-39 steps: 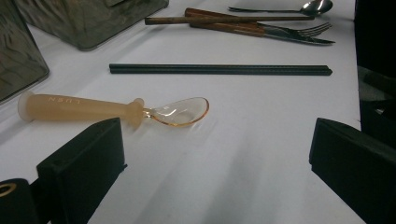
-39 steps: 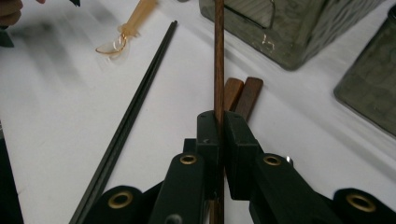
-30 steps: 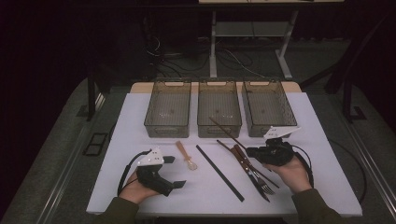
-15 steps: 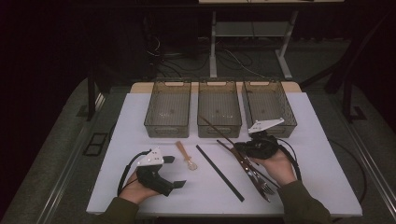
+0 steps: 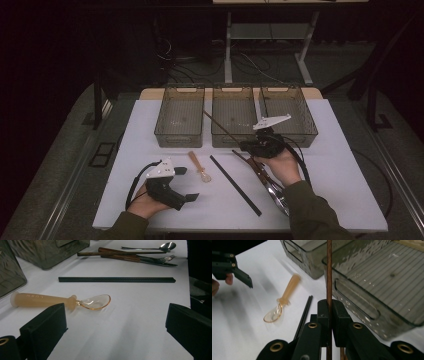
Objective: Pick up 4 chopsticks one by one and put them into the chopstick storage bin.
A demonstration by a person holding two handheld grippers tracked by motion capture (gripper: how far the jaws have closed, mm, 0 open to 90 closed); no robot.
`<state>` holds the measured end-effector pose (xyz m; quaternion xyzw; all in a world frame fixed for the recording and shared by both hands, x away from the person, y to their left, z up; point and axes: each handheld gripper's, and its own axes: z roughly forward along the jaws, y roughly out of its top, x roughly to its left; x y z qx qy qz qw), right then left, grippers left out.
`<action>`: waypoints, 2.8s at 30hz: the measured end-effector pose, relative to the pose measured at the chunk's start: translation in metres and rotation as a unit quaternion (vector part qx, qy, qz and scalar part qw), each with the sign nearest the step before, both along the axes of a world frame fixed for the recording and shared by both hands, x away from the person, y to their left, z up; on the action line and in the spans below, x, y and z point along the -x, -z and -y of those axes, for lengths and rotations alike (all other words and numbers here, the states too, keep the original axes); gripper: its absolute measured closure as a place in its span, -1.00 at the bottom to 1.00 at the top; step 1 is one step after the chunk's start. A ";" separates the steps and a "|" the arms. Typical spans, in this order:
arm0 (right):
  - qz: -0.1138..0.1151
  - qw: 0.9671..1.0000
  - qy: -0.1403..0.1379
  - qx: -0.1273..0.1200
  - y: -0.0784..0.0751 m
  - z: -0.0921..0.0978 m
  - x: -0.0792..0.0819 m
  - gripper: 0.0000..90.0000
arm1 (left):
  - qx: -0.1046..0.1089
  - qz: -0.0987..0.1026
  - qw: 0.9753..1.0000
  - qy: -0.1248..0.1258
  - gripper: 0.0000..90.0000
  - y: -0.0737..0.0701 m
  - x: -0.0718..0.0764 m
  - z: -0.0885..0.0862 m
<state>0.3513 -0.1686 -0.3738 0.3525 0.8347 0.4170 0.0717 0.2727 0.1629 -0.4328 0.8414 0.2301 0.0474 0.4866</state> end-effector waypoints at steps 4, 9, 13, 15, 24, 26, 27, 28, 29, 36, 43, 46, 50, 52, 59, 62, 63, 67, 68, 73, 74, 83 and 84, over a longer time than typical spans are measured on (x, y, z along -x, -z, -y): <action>-0.002 1.000 0.003 -0.004 -0.002 -0.008 -0.006 0.89 | 0.001 0.000 1.000 0.000 -0.95 0.000 0.000 0.000; -0.007 1.000 0.009 -0.019 -0.003 -0.016 -0.015 0.89 | -0.002 0.000 1.000 0.001 -0.95 0.000 0.000 0.000; -0.005 1.000 0.010 -0.028 -0.004 -0.022 -0.021 0.89 | -0.001 -0.001 1.000 0.000 -0.95 0.000 0.000 0.001; -0.006 0.999 0.013 -0.031 -0.005 -0.026 -0.024 0.89 | -0.001 0.000 1.000 0.000 -0.95 0.000 0.000 0.001; -0.006 0.999 0.023 -0.043 -0.012 -0.042 -0.036 0.89 | -0.001 0.000 1.000 0.000 -0.95 0.001 0.000 0.000; -0.004 0.999 0.026 -0.045 -0.014 -0.046 -0.039 0.89 | -0.004 -0.002 1.000 0.000 -0.95 0.001 0.000 0.000; -0.005 0.998 0.027 -0.049 -0.014 -0.048 -0.041 0.89 | -0.001 -0.001 1.000 -0.001 -0.95 0.001 0.000 0.000; -0.005 0.998 0.028 -0.051 -0.015 -0.050 -0.042 0.89 | -0.001 -0.001 1.000 -0.002 -0.95 0.001 0.000 0.000; -0.005 0.998 0.030 -0.053 -0.015 -0.052 -0.044 0.89 | -0.002 -0.002 1.000 -0.001 -0.95 0.001 0.000 0.000; -0.001 0.997 0.040 -0.064 -0.019 -0.069 -0.058 0.89 | 0.001 0.000 1.000 -0.002 -0.95 0.001 0.000 0.000; 0.008 0.997 0.043 -0.061 -0.021 -0.090 -0.072 0.89 | 0.002 0.002 1.000 0.003 -0.95 0.000 0.000 -0.001; 0.009 0.997 0.044 -0.060 -0.020 -0.098 -0.077 0.89 | 0.004 0.002 1.000 0.003 -0.94 0.000 0.000 -0.001; 0.009 0.997 0.050 -0.061 -0.017 -0.109 -0.083 0.89 | 0.010 0.002 1.000 0.001 -0.94 0.000 0.000 -0.001; 0.010 0.997 0.052 -0.061 -0.017 -0.114 -0.086 0.89 | 0.009 0.002 1.000 0.002 -0.94 -0.001 0.000 -0.002; 0.014 0.996 0.058 -0.063 -0.019 -0.130 -0.094 0.89 | 0.007 0.003 1.000 0.007 -0.94 -0.001 0.000 -0.002; 0.016 0.996 0.062 -0.060 -0.019 -0.137 -0.098 0.89 | 0.012 0.000 1.000 0.005 -0.94 -0.002 0.000 -0.002; 0.014 0.996 0.063 -0.059 -0.019 -0.139 -0.100 0.89 | 0.012 0.001 1.000 0.004 -0.94 -0.002 0.000 -0.002; 0.012 0.996 0.064 -0.053 -0.015 -0.151 -0.106 0.89 | 0.014 0.002 1.000 0.005 -0.94 -0.002 0.000 -0.003; 0.013 0.997 0.064 -0.050 -0.014 -0.153 -0.107 0.89 | 0.014 0.003 1.000 0.006 -0.94 -0.002 0.000 -0.003; 0.007 0.997 0.063 -0.046 -0.008 -0.168 -0.113 0.89 | 0.017 0.003 1.000 0.006 -0.94 -0.002 0.000 -0.004; 0.007 0.997 0.064 -0.046 -0.006 -0.171 -0.114 0.89 | 0.018 0.003 1.000 0.006 -0.94 -0.003 0.000 -0.004; 0.003 0.997 0.065 -0.028 0.005 -0.183 -0.119 0.89 | 0.020 0.001 1.000 0.006 -0.94 -0.003 0.000 -0.004; 0.002 0.997 0.068 -0.026 0.007 -0.183 -0.119 0.89 | 0.020 0.001 1.000 0.007 -0.94 -0.002 0.000 -0.004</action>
